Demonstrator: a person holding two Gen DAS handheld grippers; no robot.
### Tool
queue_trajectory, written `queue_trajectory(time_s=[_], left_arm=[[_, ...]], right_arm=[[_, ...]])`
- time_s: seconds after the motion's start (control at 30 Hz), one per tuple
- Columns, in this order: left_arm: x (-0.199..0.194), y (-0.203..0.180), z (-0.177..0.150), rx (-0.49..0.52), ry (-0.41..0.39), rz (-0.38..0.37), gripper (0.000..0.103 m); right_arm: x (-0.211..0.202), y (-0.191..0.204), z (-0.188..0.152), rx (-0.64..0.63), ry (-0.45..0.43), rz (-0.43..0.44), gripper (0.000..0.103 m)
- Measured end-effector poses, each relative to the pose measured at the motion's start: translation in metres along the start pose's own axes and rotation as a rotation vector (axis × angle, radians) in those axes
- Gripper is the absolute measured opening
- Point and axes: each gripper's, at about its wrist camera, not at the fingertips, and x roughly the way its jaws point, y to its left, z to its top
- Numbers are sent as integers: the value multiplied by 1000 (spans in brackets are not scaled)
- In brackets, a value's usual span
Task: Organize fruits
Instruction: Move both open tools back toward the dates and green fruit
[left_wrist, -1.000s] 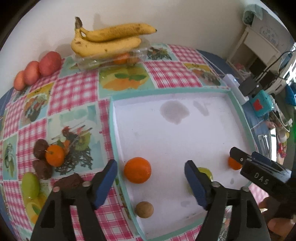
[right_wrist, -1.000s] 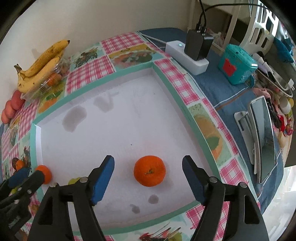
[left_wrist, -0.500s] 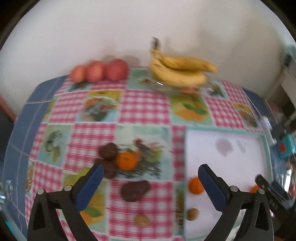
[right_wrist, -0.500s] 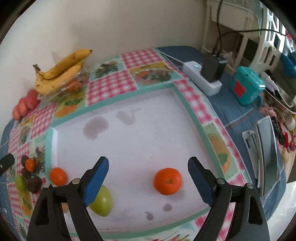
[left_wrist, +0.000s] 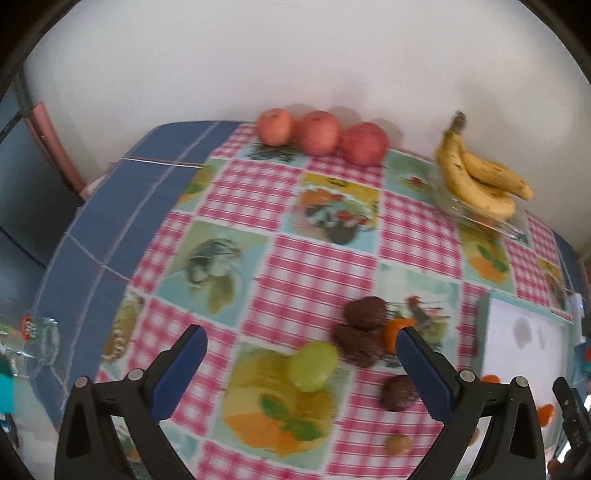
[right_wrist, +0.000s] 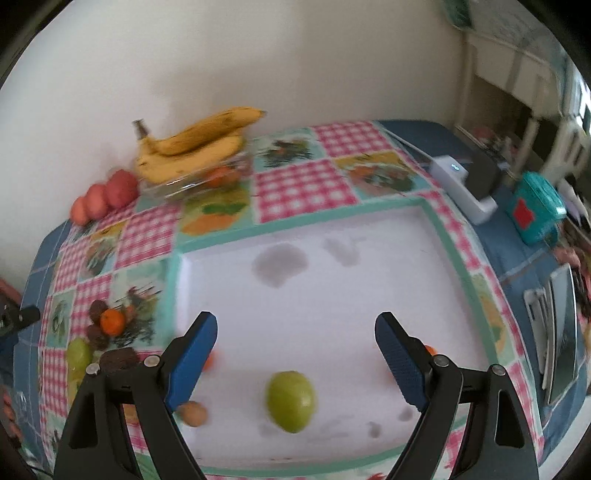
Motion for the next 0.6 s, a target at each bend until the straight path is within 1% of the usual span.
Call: queue_trajectory(time_s=[0.07,0.17,0.3,0.43,0.53,0.6], left_arm=[[-4,10,1,-16,-10,13,103],[-8,26,4,-52,-15,3,103],[-9,44,8,-99,-13,17,103],[-10,60,11,-129,-8,-3,103],[-11,72,12,-162,-9,-1,103],[-11,80,13,-180,-16,-5,103]], right_arm=[[-1,16,0,-22,-6,20,88],[-2,44,0,-62,-13,51,88],[-1,76,-3,-101,-5,56,88],[2,103,-9,-132,9,84,88],[4,121,-13,-150,23,120,88],[5,135,-15,-179,25,127,88]])
